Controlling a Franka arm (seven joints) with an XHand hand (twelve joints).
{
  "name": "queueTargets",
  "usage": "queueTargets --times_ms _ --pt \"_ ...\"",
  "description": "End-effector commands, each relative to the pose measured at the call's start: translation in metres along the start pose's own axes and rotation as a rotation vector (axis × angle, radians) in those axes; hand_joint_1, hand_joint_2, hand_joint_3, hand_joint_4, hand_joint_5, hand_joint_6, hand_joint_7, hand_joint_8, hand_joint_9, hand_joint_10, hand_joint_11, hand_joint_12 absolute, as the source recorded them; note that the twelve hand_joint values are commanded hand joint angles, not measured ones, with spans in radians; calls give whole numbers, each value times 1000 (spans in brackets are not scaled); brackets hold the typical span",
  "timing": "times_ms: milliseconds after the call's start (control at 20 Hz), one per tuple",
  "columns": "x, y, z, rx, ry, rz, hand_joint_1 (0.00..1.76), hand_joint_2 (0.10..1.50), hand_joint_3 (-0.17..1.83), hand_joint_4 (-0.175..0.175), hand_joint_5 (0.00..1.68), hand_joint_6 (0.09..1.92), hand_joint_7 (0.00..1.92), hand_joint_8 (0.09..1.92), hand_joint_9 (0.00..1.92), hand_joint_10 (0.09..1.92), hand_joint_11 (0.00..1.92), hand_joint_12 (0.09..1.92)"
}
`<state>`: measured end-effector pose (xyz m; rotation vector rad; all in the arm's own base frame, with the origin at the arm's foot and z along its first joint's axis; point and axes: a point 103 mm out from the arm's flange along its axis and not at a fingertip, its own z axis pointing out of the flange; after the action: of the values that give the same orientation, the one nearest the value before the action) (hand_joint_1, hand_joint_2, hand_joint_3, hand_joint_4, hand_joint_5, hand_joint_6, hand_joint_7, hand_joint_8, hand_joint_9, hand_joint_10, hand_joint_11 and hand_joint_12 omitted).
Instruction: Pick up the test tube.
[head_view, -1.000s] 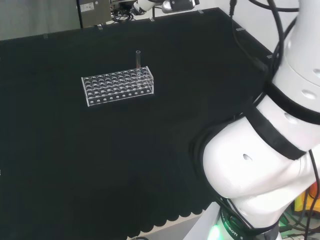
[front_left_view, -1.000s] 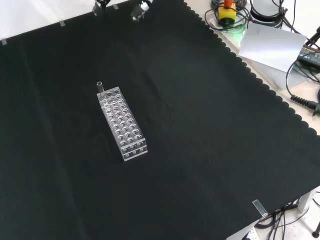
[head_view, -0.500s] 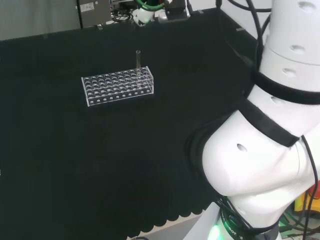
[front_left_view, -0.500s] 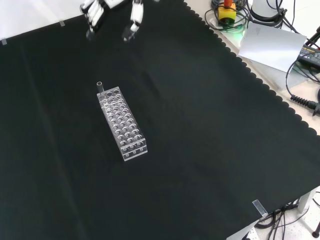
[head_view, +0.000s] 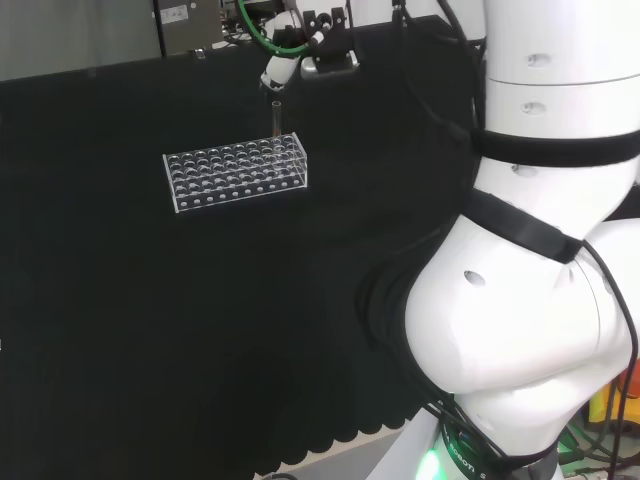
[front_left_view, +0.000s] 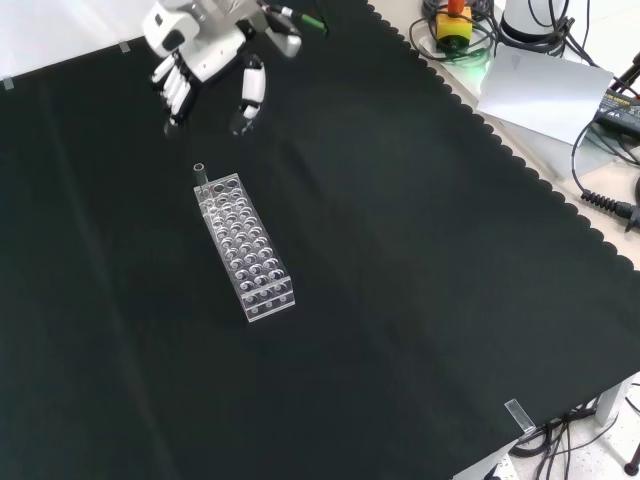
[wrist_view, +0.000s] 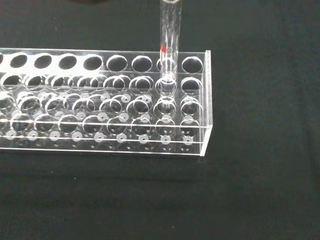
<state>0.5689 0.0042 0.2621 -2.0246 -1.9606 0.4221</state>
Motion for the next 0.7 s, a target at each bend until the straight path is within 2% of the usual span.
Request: queueTargets --times_ms 50,300,700 --pt "10 32 20 40 -50 6 837 743 505 -148 483 194 538 880 445 860 111 1545" --pt "11 44 33 65 -74 10 929 670 615 -138 440 318 561 876 470 844 131 1531" --pt "6 52 49 86 -127 18 946 646 671 -125 440 491 699 863 532 823 145 1524"
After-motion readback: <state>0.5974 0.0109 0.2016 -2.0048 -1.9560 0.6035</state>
